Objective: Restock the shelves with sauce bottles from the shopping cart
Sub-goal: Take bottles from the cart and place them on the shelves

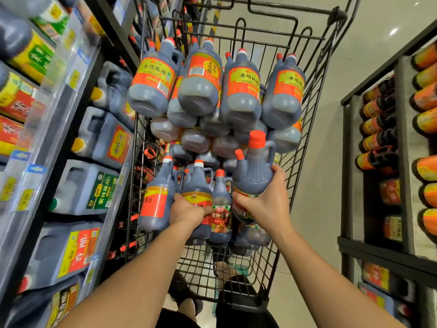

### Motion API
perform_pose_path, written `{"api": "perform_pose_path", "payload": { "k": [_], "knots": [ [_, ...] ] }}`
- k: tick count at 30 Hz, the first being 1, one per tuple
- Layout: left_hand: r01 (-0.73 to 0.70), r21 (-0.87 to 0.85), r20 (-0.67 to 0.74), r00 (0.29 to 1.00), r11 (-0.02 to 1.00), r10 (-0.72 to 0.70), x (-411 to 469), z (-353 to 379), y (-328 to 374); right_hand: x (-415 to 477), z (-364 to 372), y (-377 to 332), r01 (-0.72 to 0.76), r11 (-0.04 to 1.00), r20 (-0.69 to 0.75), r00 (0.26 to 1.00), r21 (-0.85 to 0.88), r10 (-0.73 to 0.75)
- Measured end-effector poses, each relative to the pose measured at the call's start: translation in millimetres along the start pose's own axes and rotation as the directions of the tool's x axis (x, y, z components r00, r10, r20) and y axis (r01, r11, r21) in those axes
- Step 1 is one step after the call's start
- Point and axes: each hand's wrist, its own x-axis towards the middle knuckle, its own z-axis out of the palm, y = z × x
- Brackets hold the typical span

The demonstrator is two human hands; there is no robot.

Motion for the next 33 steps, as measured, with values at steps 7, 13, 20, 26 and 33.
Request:
{"api": "perform_pose_path", "payload": {
  "k": [7,13,20,26,33],
  "knots": [
    [-0.224,-0.267,-0.087,0.974,0.937,0.208,-37,-61,16,-8,1,-38,0.114,0.992,0.009,0.993,-0.044,-0.114],
    [-0.425,-0.382,-0.248,0.902,0.821,0.352,-83,-130,21,-27,5,-89,0.264,0.957,0.001,0.964,-0.122,-0.266],
    [-0.713,-0.368,-0.525,0.689,0.597,0.499,-143,-211,-3,-72,17,-154,0.406,0.910,-0.002,0.913,-0.080,-0.407],
    [-0.834,-0.303,-0.687,0.526,0.461,0.501,-210,-274,-46,-128,34,-205,0.548,0.837,-0.025,0.837,0.011,-0.547],
    [-0.888,-0.251,-0.803,0.413,0.385,0.430,-267,-334,-107,-194,68,-265,0.689,0.707,0.070,0.706,0.162,-0.704]
  ]
}}
